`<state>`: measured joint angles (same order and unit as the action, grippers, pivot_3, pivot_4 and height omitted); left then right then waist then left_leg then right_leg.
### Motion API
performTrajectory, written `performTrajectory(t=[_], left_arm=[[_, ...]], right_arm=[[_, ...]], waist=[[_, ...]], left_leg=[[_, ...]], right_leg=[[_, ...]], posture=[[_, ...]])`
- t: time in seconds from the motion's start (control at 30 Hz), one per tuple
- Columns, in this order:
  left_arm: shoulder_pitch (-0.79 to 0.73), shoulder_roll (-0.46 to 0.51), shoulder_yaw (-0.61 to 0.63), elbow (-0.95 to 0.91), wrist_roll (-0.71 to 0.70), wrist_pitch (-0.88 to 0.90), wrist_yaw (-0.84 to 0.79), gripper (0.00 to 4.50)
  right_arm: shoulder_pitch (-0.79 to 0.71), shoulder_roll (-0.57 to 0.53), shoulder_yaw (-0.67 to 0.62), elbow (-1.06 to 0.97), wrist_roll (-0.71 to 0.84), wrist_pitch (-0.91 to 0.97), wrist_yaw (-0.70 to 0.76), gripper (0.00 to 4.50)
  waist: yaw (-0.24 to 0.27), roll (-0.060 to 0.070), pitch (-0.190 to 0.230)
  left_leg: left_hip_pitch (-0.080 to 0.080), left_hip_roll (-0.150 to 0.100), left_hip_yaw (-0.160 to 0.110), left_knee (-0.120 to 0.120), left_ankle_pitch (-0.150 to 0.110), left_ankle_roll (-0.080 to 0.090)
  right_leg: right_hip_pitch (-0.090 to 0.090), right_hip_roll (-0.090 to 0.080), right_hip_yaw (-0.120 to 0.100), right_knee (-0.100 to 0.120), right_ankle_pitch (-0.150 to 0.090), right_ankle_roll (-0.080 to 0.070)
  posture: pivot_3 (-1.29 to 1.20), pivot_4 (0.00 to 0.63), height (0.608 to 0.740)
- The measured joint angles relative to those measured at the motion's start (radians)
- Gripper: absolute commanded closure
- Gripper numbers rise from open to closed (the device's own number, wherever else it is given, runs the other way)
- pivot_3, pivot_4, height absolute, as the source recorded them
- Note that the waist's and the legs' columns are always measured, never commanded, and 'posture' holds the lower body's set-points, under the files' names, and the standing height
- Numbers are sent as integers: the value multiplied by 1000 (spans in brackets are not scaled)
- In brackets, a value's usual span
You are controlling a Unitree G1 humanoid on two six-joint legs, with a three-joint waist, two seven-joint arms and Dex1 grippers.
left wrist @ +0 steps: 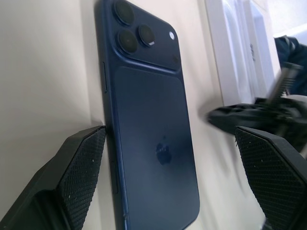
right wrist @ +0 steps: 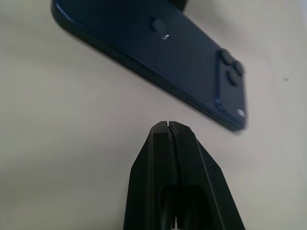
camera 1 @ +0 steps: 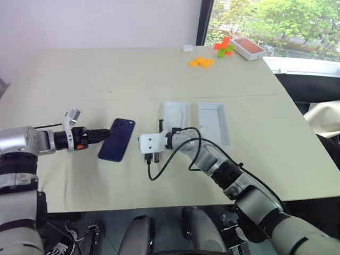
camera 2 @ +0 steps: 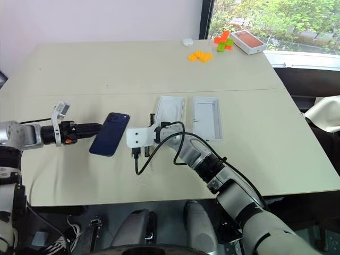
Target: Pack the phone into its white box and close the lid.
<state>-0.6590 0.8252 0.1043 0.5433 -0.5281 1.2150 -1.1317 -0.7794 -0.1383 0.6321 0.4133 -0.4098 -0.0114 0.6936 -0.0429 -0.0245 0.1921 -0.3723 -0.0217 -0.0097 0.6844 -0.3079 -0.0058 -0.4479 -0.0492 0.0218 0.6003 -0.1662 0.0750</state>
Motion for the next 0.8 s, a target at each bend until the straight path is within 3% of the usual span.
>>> performTrajectory(t=[0.53,0.8], left_arm=[[86,-36,68,-111,-57,76,47,0],[79,-47,116,-167,-92,244,116,0]], right_arm=[[-59,33,28,56,-84,5,19,4455],[-62,32,8,62,-88,15,21,4455]], waist=[[-1,2,-3],[0,1,-3]], left_leg=[[6,0,0,-1,0,0],[5,0,-1,-1,0,0]], right_leg=[[4,0,0,0,0,0],[4,0,0,0,0,0]], posture=[[0,150,740],[0,150,740]])
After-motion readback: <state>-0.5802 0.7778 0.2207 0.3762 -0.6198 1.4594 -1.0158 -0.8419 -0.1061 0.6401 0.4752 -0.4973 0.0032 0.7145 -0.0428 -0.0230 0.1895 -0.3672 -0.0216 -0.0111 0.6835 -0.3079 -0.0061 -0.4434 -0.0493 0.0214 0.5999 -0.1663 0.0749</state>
